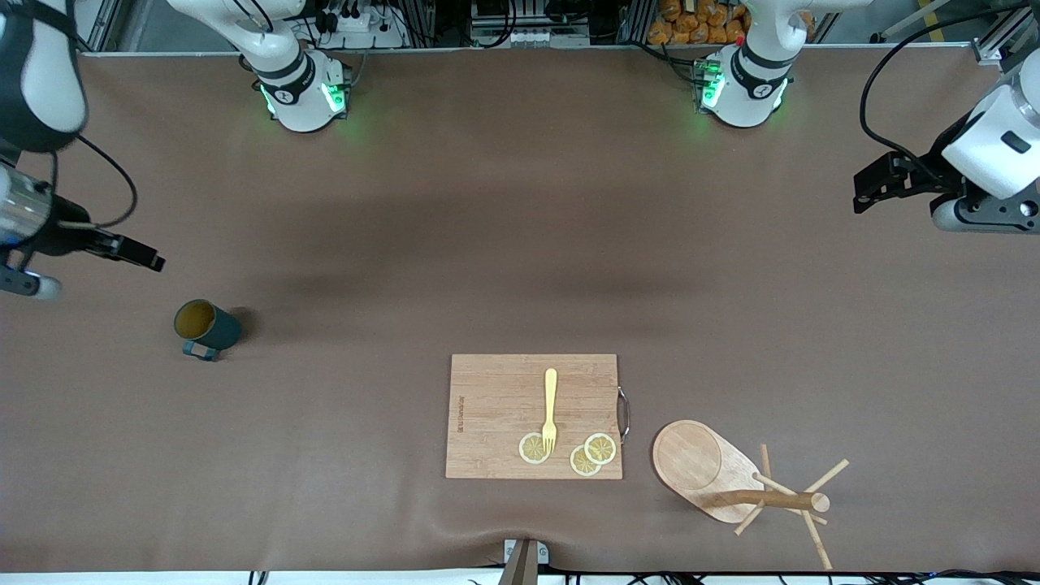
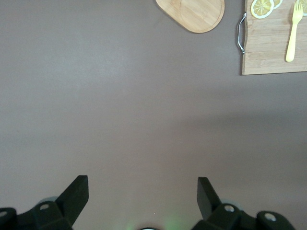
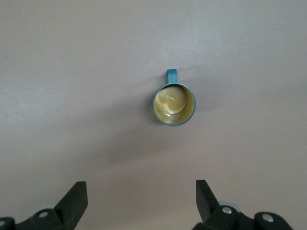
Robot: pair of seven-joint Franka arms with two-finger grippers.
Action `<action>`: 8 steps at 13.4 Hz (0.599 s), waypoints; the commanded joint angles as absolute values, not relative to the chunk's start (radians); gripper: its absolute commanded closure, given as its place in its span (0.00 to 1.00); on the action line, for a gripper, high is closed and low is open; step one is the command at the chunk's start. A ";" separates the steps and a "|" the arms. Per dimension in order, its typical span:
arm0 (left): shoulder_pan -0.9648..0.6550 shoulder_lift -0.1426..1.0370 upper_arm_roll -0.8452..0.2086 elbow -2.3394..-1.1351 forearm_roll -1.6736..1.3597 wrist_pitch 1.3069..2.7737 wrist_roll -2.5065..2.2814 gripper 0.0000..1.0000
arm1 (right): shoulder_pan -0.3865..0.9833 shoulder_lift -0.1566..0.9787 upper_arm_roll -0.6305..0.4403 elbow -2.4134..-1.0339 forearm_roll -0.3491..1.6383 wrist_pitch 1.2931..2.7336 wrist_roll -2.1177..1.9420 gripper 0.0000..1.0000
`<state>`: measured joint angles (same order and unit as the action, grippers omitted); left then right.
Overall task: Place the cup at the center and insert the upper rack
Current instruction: 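Reach the right gripper toward the teal mug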
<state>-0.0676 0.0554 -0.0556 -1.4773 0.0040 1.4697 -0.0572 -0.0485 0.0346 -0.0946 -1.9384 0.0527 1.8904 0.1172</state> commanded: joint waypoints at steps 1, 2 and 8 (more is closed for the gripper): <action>-0.084 0.104 -0.054 -1.474 -0.020 1.466 -0.043 0.00 | -0.069 0.055 -0.086 -2.005 0.040 1.976 0.127 0.00; -0.087 0.116 -0.055 -1.483 -0.029 1.465 -0.041 0.00 | -0.071 0.081 -0.086 -2.005 0.038 1.992 0.127 0.00; -0.081 0.112 -0.077 -1.568 -0.109 1.485 -0.034 0.00 | -0.063 0.211 -0.086 -2.082 0.031 2.256 0.114 0.00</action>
